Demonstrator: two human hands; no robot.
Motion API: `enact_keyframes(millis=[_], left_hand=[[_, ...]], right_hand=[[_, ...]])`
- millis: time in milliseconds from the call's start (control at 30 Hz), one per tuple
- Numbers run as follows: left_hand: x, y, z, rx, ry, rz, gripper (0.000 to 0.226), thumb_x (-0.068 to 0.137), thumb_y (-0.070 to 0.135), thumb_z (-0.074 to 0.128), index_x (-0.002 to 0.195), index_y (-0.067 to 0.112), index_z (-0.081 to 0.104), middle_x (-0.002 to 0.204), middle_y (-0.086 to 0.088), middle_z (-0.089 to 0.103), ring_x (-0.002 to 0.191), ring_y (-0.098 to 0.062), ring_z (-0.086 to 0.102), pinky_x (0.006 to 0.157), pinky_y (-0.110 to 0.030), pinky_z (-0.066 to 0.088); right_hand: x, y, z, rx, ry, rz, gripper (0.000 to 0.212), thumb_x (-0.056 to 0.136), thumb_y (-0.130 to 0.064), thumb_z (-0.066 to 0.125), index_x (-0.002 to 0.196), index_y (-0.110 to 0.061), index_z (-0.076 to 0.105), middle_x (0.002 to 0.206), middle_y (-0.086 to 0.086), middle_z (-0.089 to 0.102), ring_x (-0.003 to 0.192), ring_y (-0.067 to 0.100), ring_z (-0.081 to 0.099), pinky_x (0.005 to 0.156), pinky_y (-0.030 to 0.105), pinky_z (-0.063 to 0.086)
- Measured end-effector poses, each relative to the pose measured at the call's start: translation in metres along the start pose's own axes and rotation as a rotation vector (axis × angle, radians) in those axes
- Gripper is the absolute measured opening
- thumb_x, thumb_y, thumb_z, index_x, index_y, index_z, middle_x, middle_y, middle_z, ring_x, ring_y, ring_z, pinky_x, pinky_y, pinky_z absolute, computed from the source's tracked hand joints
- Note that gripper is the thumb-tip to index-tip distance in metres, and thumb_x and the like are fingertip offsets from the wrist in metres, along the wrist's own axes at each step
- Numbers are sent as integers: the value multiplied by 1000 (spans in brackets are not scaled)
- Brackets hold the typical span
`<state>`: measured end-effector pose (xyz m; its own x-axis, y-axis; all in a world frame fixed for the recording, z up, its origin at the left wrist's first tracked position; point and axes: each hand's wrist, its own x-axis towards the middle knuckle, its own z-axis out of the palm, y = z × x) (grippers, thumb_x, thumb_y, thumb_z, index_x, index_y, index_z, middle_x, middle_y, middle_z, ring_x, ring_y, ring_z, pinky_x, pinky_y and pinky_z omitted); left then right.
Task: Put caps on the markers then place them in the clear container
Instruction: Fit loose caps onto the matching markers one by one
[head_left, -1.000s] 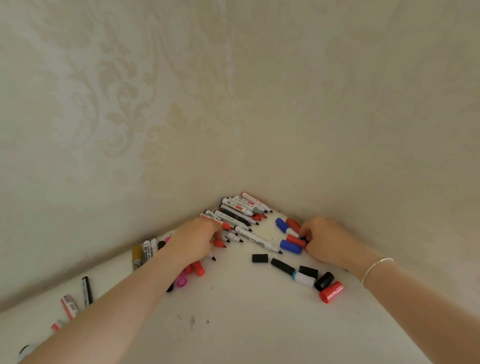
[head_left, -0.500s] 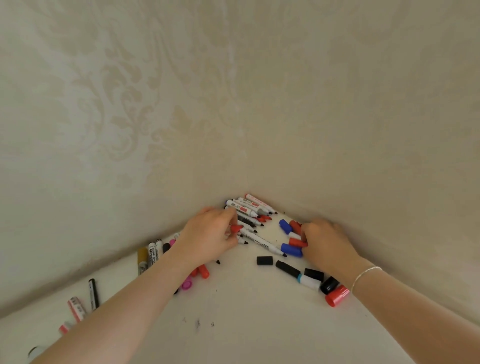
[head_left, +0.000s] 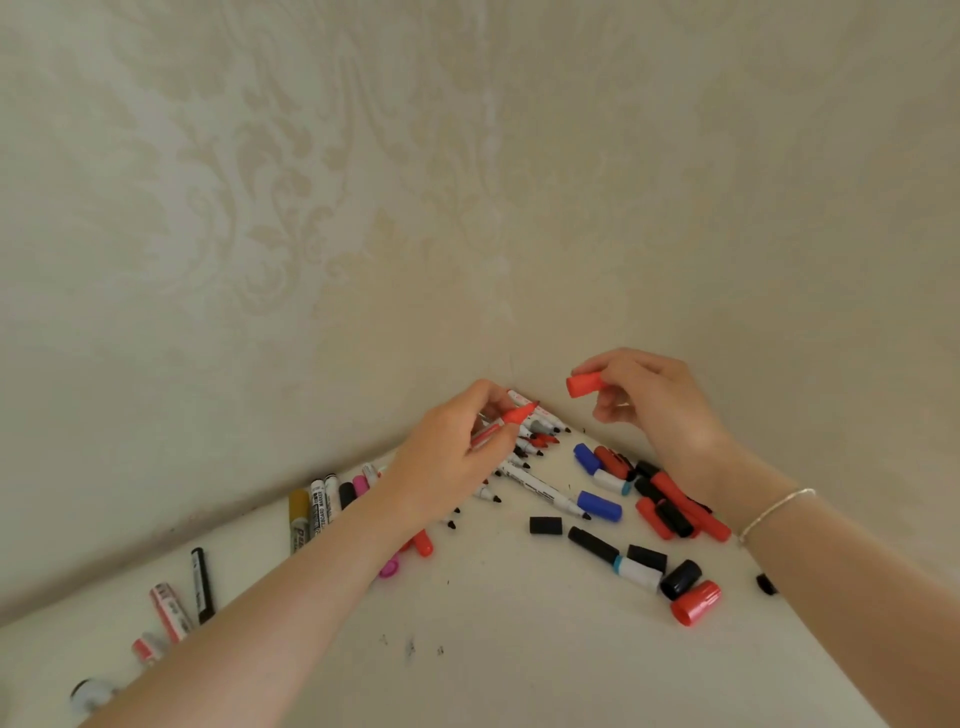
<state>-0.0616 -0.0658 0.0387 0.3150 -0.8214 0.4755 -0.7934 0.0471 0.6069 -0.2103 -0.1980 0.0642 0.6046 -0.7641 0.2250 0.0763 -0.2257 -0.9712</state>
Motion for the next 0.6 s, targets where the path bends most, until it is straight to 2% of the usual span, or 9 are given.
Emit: enact_keyframes(millis=[100,233,300,333,500,600], left_hand=[[-1,3,-1,-3,-12,-9,12,93,21,59,96,31,53,81,6,64,72,-27,59,69,-42,48],[-2,4,-4,-20,-22,-24,10,93,21,59,99,27,54,82,3,66,72,-28,59,68,-42,48],[-2,4,-4,-15,-24,-29,10,92,21,60,100,25,55,83,3,65,71,-26,58,67,-40,47],[-3,3,-5,-11,-23,-31,10,92,20,60,101,24,56,83,3,65,70,-25,58,67,-39,47],[-6,-4,-4,-17,-28,-48,13,91,20,62,102,25,56,86,6,66,75,-27,61,71,-42,49],[-9,-6,-3,-49,-26,-39,14,91,18,63,101,26,57,87,9,66,79,-20,63,70,-32,51]], right_hand=[[-2,-4,8,-85,-38,23,30,93,-8,42,89,-10,72,92,21,67,69,16,53,84,41,52],[-4,-5,17,-101,-89,33,31,93,-5,41,89,-10,72,92,17,68,70,15,52,83,38,52],[-4,-4,20,-95,-109,29,31,92,-4,42,87,-10,72,85,23,63,69,16,51,82,38,52],[-4,-4,22,-89,-116,29,31,92,-3,42,87,-10,72,79,20,59,67,15,51,81,38,52],[-4,-3,26,-168,-140,-7,29,92,-5,43,87,-10,71,76,12,57,67,15,52,69,27,49],[-4,-1,31,-275,-137,-51,28,91,-6,43,88,-13,70,78,16,60,71,19,51,74,40,52]])
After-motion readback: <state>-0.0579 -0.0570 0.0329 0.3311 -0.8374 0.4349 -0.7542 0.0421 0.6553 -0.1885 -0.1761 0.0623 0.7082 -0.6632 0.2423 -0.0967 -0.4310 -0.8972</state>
